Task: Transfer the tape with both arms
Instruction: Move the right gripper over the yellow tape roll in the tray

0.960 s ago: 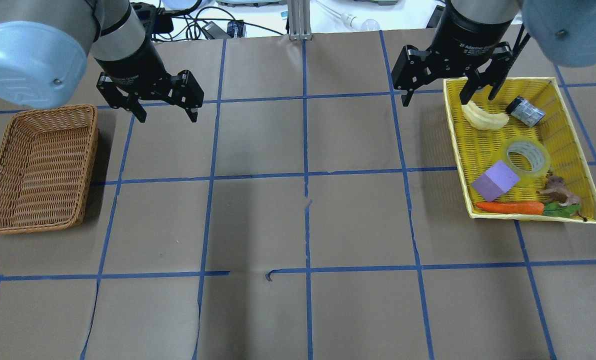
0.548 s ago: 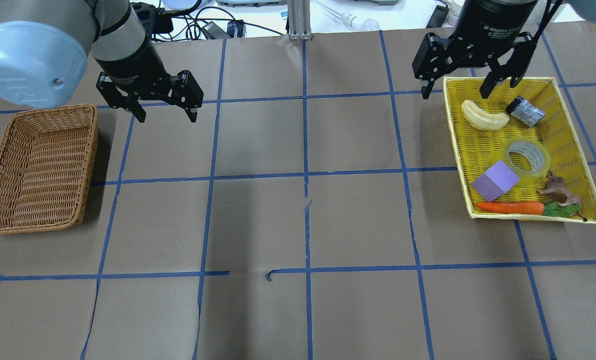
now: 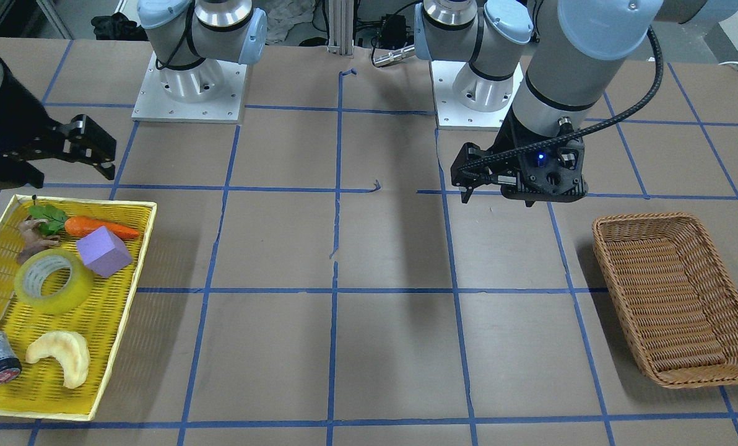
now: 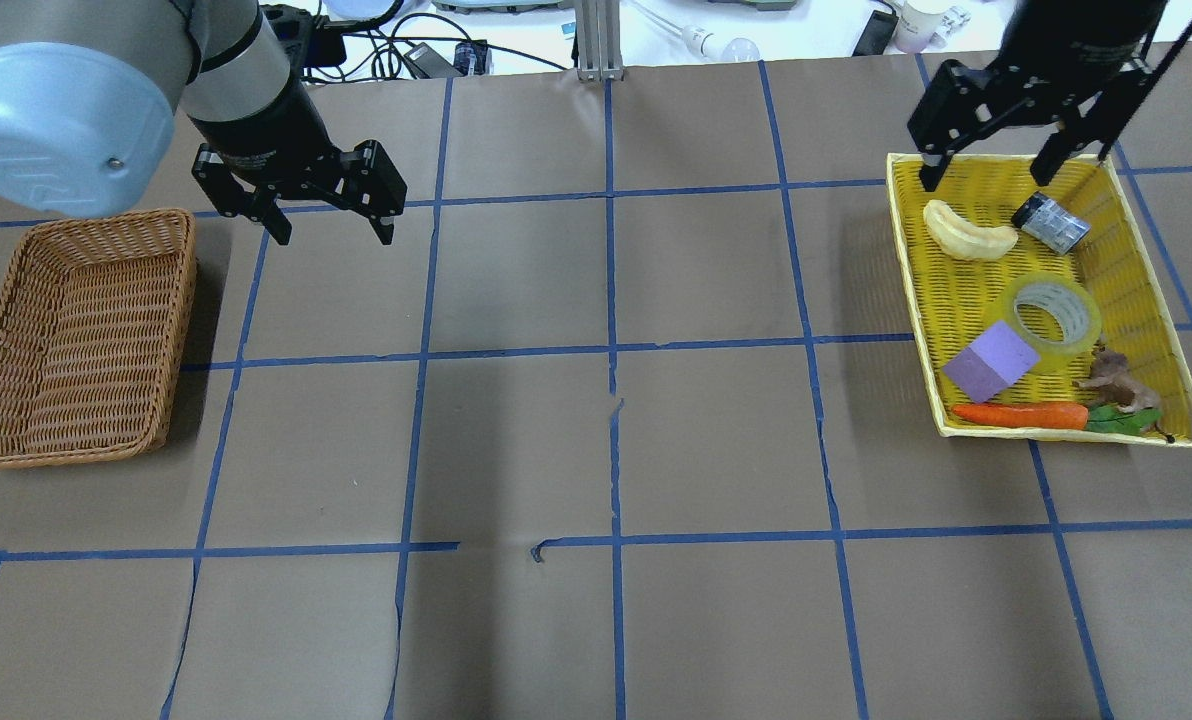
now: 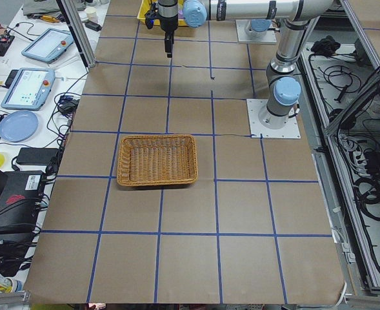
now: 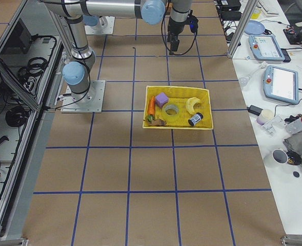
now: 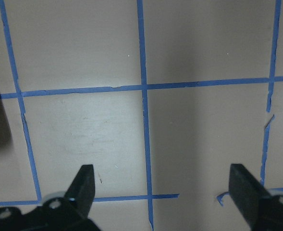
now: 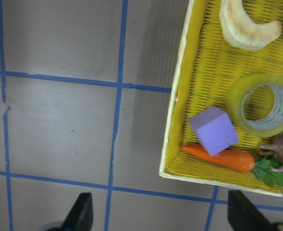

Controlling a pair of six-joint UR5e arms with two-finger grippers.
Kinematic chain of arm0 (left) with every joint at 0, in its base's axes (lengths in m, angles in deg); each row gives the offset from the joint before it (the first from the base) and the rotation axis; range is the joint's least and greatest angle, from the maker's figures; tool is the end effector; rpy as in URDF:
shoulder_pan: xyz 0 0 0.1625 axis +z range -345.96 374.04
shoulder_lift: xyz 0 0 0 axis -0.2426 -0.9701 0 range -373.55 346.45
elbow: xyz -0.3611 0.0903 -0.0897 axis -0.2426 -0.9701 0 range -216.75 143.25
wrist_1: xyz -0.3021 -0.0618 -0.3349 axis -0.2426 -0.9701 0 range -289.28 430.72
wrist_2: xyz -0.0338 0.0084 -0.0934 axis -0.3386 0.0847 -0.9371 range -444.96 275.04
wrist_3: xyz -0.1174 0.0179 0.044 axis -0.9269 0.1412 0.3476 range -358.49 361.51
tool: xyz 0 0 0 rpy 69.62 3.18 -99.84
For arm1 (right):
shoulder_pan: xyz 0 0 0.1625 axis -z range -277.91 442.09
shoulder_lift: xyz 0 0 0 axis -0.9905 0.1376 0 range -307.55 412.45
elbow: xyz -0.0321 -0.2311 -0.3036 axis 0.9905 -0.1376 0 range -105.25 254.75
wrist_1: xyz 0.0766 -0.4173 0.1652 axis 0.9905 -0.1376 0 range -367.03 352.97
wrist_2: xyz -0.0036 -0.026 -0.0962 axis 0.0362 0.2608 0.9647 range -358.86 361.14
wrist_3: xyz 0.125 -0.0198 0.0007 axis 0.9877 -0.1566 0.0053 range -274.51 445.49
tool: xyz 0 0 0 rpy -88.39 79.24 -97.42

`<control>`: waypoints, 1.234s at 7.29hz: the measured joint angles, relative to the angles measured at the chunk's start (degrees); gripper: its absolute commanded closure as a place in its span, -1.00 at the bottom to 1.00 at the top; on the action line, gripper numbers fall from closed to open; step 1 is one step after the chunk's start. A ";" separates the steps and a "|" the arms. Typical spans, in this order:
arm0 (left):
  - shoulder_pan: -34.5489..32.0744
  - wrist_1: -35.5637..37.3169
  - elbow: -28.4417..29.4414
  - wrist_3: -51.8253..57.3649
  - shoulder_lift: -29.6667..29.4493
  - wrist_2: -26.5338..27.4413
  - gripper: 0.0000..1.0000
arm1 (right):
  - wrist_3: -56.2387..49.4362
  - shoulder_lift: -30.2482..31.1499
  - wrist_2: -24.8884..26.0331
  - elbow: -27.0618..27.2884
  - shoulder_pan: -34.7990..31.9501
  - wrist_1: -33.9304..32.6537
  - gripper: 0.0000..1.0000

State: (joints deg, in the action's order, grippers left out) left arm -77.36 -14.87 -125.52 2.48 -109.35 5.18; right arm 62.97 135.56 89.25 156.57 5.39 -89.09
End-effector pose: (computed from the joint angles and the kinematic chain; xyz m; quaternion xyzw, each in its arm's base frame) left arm -0.1469 -0.5685 0.3817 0.0206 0.9998 0.0015 0.0012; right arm 0.0037 -0.5820 0.4152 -0.0793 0.9950 0.0502 0.0335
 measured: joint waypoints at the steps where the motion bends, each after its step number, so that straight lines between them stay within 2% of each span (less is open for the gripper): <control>1: 0.00 0.01 0.00 0.00 0.00 0.02 -1.00 | -8.34 -0.34 -0.01 2.81 4.03 -3.79 -1.00; 3: 0.00 0.06 0.00 0.00 0.00 0.03 -1.00 | -25.74 -3.43 -0.27 10.50 12.08 -17.40 -0.99; 4: 0.00 0.07 0.00 0.00 0.00 0.04 -1.00 | -32.84 -5.81 -0.41 13.77 15.20 -24.94 -0.88; 5: 0.00 0.08 0.00 0.00 0.00 0.04 -1.00 | -37.71 -8.49 -0.60 16.46 16.88 -31.64 -0.88; 6: 0.00 0.08 0.00 0.00 0.00 0.04 -1.00 | -40.60 -11.37 -1.11 18.77 17.61 -37.65 -0.69; 7: 0.00 0.08 0.00 0.00 0.00 0.04 -1.00 | -42.15 -14.08 -1.83 20.61 18.01 -42.49 -0.42; 8: 0.00 0.06 0.00 0.00 -0.02 0.04 -1.00 | -42.74 -15.85 -2.03 21.63 18.27 -44.86 0.20; 9: 0.00 0.04 0.00 0.00 -0.06 0.02 -1.00 | -42.97 -16.67 -1.76 22.01 18.38 -45.82 0.66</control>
State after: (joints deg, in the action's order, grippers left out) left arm -77.36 -14.83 -125.52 2.48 -109.40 5.20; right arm 20.00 118.89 87.49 178.59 23.77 -134.91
